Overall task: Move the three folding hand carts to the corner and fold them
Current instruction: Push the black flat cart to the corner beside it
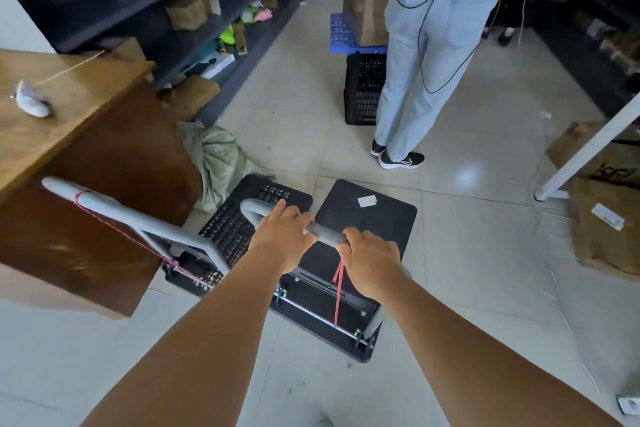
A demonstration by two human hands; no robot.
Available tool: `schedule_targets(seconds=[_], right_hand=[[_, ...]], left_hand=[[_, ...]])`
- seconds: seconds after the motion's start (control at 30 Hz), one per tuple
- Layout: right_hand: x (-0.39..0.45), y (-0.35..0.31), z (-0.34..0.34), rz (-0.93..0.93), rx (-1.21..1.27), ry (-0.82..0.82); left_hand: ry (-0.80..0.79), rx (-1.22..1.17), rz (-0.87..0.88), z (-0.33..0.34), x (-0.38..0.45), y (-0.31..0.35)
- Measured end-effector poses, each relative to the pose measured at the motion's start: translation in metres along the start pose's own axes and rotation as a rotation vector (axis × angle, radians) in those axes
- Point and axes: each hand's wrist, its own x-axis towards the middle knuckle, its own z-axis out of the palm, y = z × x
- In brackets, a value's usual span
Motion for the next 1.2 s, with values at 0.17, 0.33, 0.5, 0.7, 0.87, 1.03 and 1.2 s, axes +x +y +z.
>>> schedule_targets(seconds=[0.17,0.33,0.5,0.7,0.87,1.03,1.2], right_hand=[[-0.032,0.034,-0.002,0.02,-0.006,0.004],[-0.073,0.069,-0.005,0.06,0.032,-0.028],[-0.1,0.113,-0.012,0.089,0.01,-0.072],[-0.125,0.174,-0.022,0.093,-0.028,-0.1],[-0.133,0.231,-0.031,0.017,-0.065,-0.11],[-0.142,0.291,-0.045,-0.087,-0.08,-0.138],[-0.156,0.351,-0.061,-0.152,-0.088,-0.181]], left_hand=[[0.014,-0.009,0.011,0.019,-0.026,0.037],[0.015,0.002,-0.008,0.033,-0.054,0.083],[-0.021,0.03,0.019,0.043,-0.077,0.128],[-0.027,-0.009,-0.036,0.055,-0.087,0.177],[-0.009,0.029,-0.14,0.065,-0.087,0.227],[-0.008,0.092,-0.201,0.078,-0.089,0.291],[0.04,0.048,-0.311,0.088,-0.098,0.362]])
